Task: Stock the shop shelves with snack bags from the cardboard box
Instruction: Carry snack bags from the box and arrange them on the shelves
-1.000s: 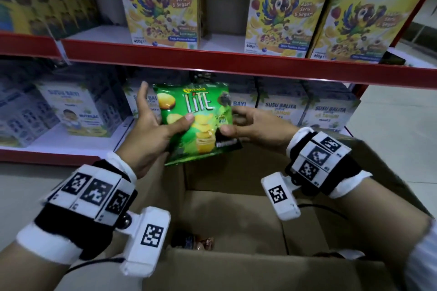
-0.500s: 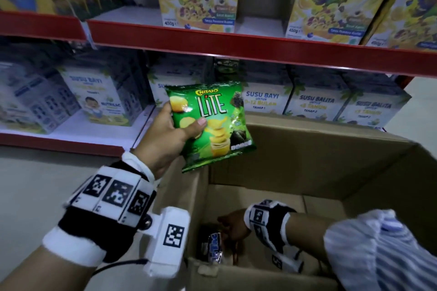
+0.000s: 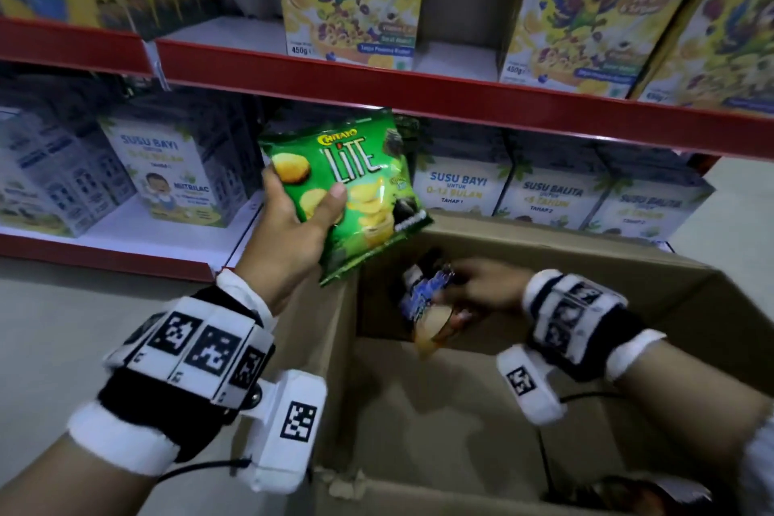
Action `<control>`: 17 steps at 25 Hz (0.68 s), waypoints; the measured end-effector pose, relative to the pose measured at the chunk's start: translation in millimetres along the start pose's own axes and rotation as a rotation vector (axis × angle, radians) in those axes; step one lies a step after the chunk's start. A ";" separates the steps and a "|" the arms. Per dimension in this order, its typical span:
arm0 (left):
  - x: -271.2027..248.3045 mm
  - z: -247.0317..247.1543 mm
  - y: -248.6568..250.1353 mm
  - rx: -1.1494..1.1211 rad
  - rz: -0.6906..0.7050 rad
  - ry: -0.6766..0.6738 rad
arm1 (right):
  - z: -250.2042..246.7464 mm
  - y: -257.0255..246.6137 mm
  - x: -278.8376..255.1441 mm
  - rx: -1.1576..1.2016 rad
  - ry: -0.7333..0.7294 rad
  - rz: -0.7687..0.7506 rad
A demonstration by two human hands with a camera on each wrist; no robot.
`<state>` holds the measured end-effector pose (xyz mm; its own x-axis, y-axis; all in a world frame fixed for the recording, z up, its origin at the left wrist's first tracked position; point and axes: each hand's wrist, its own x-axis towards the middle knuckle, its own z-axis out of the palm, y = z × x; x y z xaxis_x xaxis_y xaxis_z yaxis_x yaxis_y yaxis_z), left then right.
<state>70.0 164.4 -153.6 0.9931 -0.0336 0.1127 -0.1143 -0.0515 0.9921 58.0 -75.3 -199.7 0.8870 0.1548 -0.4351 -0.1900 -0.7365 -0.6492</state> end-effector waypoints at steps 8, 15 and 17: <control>-30.5 41.8 28.9 0.128 0.105 -0.099 | -57.0 -13.8 -110.1 0.875 0.138 -0.346; -49.1 60.3 35.0 0.046 -0.045 -0.240 | -45.2 -12.7 -104.2 0.624 0.195 -0.243; -46.0 60.5 29.1 0.036 -0.032 -0.199 | -52.6 8.1 -101.8 0.486 0.115 -0.103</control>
<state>19.4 104.1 -133.3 0.9717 -0.2274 0.0646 -0.0872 -0.0908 0.9920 -11.7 -131.7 -127.8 0.9467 0.1171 -0.3000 -0.2489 -0.3253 -0.9123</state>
